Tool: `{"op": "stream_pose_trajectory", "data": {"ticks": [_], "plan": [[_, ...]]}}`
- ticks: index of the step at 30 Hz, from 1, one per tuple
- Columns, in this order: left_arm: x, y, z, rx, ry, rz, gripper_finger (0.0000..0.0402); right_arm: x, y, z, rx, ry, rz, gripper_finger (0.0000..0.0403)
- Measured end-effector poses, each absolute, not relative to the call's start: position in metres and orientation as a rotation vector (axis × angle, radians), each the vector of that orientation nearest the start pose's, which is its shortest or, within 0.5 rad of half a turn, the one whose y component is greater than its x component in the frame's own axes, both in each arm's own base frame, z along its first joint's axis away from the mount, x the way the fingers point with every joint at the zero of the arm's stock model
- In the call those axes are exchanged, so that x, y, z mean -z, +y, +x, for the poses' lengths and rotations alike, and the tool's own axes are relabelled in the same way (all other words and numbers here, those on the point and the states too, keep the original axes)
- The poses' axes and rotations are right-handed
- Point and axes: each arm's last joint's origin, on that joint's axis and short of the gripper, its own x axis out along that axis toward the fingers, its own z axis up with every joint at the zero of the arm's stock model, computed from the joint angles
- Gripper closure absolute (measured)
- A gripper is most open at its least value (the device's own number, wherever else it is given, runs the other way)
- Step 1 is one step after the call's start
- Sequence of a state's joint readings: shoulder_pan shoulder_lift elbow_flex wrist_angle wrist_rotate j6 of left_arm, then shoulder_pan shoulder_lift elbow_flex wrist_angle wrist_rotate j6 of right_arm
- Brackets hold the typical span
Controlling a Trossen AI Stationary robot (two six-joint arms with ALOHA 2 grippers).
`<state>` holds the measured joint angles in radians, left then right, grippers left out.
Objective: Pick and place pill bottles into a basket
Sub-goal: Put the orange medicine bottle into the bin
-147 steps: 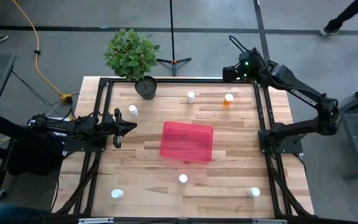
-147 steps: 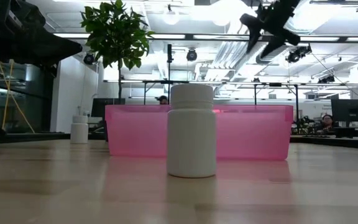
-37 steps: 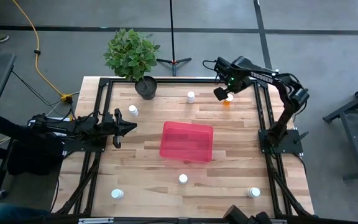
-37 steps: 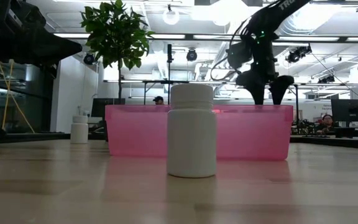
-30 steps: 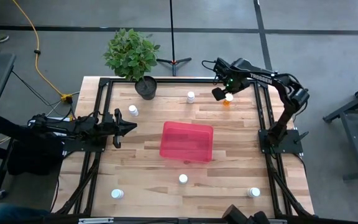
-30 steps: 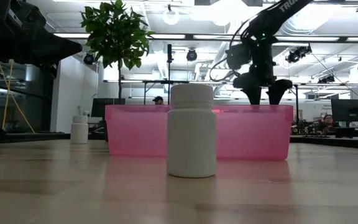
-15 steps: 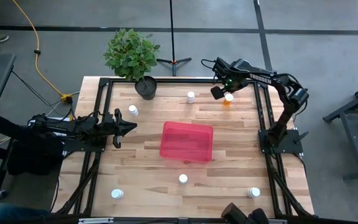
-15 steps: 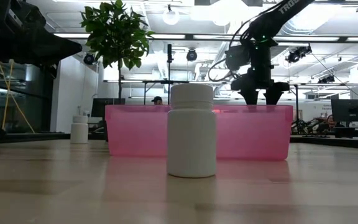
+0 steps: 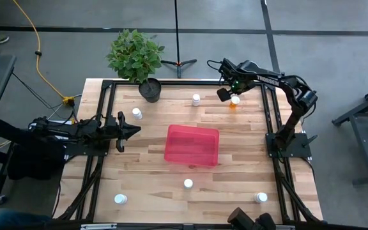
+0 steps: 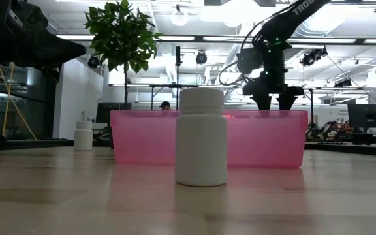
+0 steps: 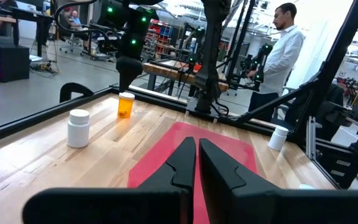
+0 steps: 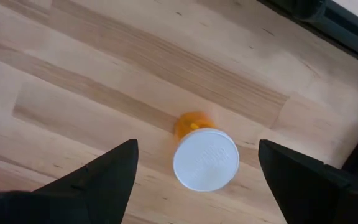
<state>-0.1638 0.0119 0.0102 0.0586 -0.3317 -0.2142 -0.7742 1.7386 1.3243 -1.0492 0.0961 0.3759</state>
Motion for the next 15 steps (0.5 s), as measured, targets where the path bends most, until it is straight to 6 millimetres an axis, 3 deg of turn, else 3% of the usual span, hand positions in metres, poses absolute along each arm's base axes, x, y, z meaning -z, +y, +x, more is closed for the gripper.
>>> {"op": "stream_pose_trajectory", "data": {"ticks": [15], "plan": [[-0.172,-0.006,0.096,-0.162,-0.073,-0.221,0.0344,-0.205,-0.235,0.231,0.945,1.352,0.819,0.0079]]}}
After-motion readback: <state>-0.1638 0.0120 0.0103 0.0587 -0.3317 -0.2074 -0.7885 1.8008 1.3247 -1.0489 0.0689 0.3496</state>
